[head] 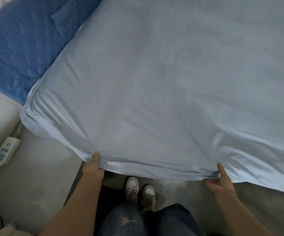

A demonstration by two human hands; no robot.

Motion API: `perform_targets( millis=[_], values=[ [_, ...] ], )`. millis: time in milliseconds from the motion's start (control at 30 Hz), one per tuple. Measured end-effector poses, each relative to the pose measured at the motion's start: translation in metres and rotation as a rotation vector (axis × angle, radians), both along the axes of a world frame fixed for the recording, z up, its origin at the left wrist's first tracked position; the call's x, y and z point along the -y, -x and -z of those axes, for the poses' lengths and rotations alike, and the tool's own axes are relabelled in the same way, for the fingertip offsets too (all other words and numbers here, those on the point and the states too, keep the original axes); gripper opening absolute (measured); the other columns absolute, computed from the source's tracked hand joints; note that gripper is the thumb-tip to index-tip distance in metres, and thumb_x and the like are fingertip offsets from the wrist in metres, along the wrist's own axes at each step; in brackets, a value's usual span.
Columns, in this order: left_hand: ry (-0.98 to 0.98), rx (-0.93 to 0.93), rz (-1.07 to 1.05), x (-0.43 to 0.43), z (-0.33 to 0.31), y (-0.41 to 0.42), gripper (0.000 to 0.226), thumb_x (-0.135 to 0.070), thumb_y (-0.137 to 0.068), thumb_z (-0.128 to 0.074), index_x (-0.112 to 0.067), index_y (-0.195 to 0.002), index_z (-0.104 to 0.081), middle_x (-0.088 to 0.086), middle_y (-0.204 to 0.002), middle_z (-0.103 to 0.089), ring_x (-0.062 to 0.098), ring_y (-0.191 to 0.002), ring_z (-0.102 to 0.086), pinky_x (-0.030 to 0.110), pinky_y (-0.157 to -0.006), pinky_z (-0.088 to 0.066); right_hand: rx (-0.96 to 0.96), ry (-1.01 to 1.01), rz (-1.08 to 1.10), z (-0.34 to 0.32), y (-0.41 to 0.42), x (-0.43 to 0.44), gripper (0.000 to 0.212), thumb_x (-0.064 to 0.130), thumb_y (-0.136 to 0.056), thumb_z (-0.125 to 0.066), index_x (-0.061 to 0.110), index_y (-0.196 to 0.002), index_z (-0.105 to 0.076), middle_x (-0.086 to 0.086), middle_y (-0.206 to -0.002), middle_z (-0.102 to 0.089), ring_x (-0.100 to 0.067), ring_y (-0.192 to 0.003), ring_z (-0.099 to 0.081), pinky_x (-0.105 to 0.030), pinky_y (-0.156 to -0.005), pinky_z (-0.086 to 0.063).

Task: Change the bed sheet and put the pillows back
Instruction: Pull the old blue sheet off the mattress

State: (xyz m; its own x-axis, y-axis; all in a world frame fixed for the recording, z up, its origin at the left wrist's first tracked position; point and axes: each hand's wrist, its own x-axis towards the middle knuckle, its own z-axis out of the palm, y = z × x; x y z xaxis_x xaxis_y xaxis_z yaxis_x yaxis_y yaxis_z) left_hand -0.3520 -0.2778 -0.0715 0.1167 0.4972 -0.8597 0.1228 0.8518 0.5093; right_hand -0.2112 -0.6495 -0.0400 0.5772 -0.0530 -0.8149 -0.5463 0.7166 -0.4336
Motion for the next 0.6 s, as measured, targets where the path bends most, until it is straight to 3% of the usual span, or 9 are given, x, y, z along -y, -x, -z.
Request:
perform_targets(
  millis=[67,133,167,233,300,400,467,533,600],
  values=[
    [0.057,0.054,0.058,0.029,-0.008,-0.014,0.045,-0.034,-0.094,-0.061,-0.014,-0.133,-0.052,0.007,-0.132,-0.058,0.026,-0.109,-0.058,0.04,-0.09,-0.052,-0.065,0.074,-0.084,-0.01,0.007,-0.002,0.053,0.022,-0.038,-0.099,0.015,-0.075,-0.062,-0.003,-0.065,-0.072,-0.016,-0.048,-0.066,-0.026,-0.049,-0.057],
    [0.19,0.068,0.201,0.067,-0.017,-0.031,0.036,-0.043,-0.094,-0.057,-0.019,-0.121,-0.055,0.005,-0.121,-0.059,0.026,-0.105,-0.057,0.042,-0.094,-0.048,-0.099,0.09,-0.031,-0.016,0.013,-0.005,0.018,0.022,-0.089,-0.067,0.012,-0.079,-0.056,-0.005,-0.057,-0.069,-0.018,-0.045,-0.066,-0.029,-0.04,-0.054],
    [0.271,0.073,0.284,0.089,-0.024,-0.039,0.035,-0.046,-0.093,-0.056,-0.018,-0.114,-0.056,0.006,-0.118,-0.059,0.025,-0.104,-0.057,0.041,-0.095,-0.045,-0.108,0.085,-0.003,-0.015,0.015,-0.006,0.017,0.021,-0.097,-0.054,0.011,-0.083,-0.057,-0.005,-0.058,-0.07,-0.018,-0.047,-0.067,-0.031,-0.04,-0.054],
    [0.418,0.065,0.454,0.138,-0.034,-0.054,0.038,-0.05,-0.091,-0.056,-0.014,-0.102,-0.059,0.007,-0.114,-0.059,0.024,-0.107,-0.054,0.041,-0.1,-0.04,-0.115,0.078,0.015,-0.013,0.016,-0.002,0.018,0.02,-0.099,-0.05,0.012,-0.084,-0.057,-0.003,-0.059,-0.07,-0.017,-0.05,-0.068,-0.031,-0.042,-0.055],
    [0.526,0.098,0.56,0.186,-0.043,-0.068,0.035,-0.049,-0.09,-0.057,-0.014,-0.094,-0.06,0.007,-0.107,-0.06,0.021,-0.097,-0.056,0.037,-0.087,-0.045,-0.094,0.06,0.021,-0.01,0.017,0.006,0.02,0.019,-0.099,-0.05,0.014,-0.08,-0.055,0.001,-0.054,-0.067,-0.014,-0.049,-0.067,-0.026,-0.042,-0.053],
    [0.608,0.184,0.677,0.251,-0.055,-0.093,0.032,-0.039,-0.087,-0.066,-0.013,-0.106,-0.067,0.008,-0.106,-0.07,0.021,-0.096,-0.062,0.035,-0.083,-0.049,-0.112,-0.013,0.009,-0.011,0.018,0.013,0.012,0.017,-0.096,-0.054,0.007,-0.092,-0.061,-0.006,-0.068,-0.072,-0.017,-0.06,-0.071,-0.026,-0.048,-0.056],
    [0.596,0.216,0.649,0.282,-0.057,-0.105,0.045,-0.029,-0.082,-0.074,-0.004,-0.118,-0.065,0.013,-0.098,-0.074,0.024,-0.094,-0.066,0.037,-0.088,-0.053,-0.09,-0.061,-0.02,-0.012,0.022,0.019,0.05,0.018,-0.072,-0.082,0.002,-0.115,-0.062,-0.015,-0.099,-0.072,-0.026,-0.088,-0.071,-0.033,-0.064,-0.06],
    [0.526,0.217,0.574,0.298,-0.06,-0.115,0.06,-0.025,-0.073,-0.083,0.003,-0.121,-0.061,0.014,-0.086,-0.074,0.025,-0.081,-0.069,0.033,-0.072,-0.058,-0.095,-0.137,-0.004,-0.014,0.021,0.029,0.099,0.019,-0.034,-0.099,0.004,-0.123,-0.059,-0.018,-0.118,-0.066,-0.031,-0.103,-0.066,-0.038,-0.073,-0.06],
    [0.452,0.193,0.519,0.304,-0.06,-0.122,0.055,-0.018,-0.079,-0.079,0.004,-0.124,-0.056,0.014,-0.09,-0.07,0.025,-0.08,-0.067,0.035,-0.072,-0.058,-0.09,-0.169,0.038,-0.018,0.015,0.044,0.091,0.015,-0.039,-0.096,0.005,-0.122,-0.059,-0.019,-0.117,-0.067,-0.032,-0.095,-0.07,-0.04,-0.068,-0.06]
  ],
)
